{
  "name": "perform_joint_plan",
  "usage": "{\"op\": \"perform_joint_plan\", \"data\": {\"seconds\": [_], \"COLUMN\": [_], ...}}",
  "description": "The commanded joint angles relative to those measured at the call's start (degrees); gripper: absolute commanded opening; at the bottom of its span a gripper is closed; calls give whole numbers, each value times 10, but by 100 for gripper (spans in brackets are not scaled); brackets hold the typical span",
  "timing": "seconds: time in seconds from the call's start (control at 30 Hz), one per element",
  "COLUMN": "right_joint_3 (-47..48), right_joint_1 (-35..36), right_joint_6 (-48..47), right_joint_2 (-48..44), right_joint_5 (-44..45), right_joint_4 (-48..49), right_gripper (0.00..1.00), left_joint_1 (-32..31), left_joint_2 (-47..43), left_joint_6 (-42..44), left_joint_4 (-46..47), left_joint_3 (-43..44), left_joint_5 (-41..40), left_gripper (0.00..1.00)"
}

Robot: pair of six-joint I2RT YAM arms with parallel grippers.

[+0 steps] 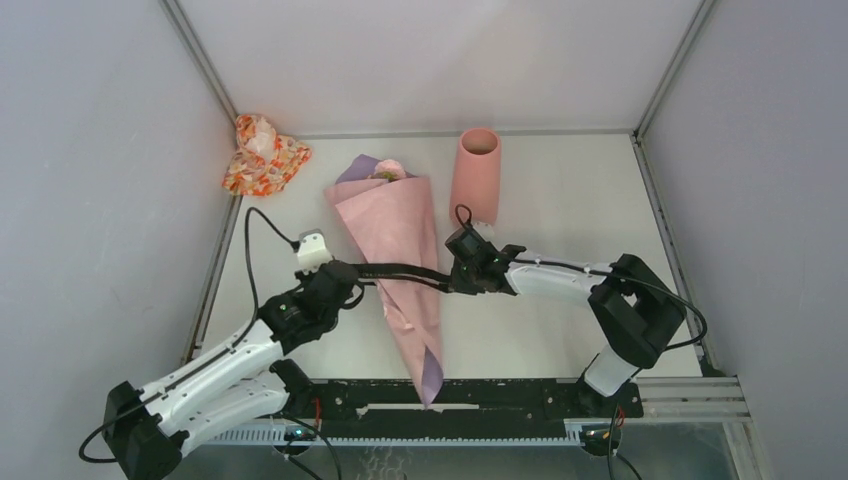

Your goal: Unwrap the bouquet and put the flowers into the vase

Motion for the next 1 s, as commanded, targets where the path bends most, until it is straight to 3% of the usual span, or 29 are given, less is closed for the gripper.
{"op": "perform_joint_plan", "data": {"seconds": [0.0,0.1,0.27,0.37,0.5,0.67,0.97], "right_joint_3": [-3,-3,-1,6,28,88,191], "right_joint_1": [-13,-11,19,51,88,123,132], "right_joint_6": [14,16,-14,-59,-130,-199,-226], "right_joint_2": [-31,-37,-88,-123,-129,-69,33], "right_joint_5": [56,71,107,114,75,46,30], "right_joint_4": [-37,-47,-27,7,67,85,77], "right_gripper": [0,1,31,42,43,43,44], "left_joint_1": [32,33,33,33,33,33,34], "left_joint_2": [-27,-39,-38,-39,-47,-55,-103], "left_joint_6": [-28,-21,3,15,21,31,51], "left_joint_4": [-41,-28,9,33,68,75,79], "left_joint_3": [19,13,5,-4,-17,-8,2], "left_joint_5": [-28,-12,24,46,65,75,111], "left_gripper": [0,0,0,0,0,0,0]}}
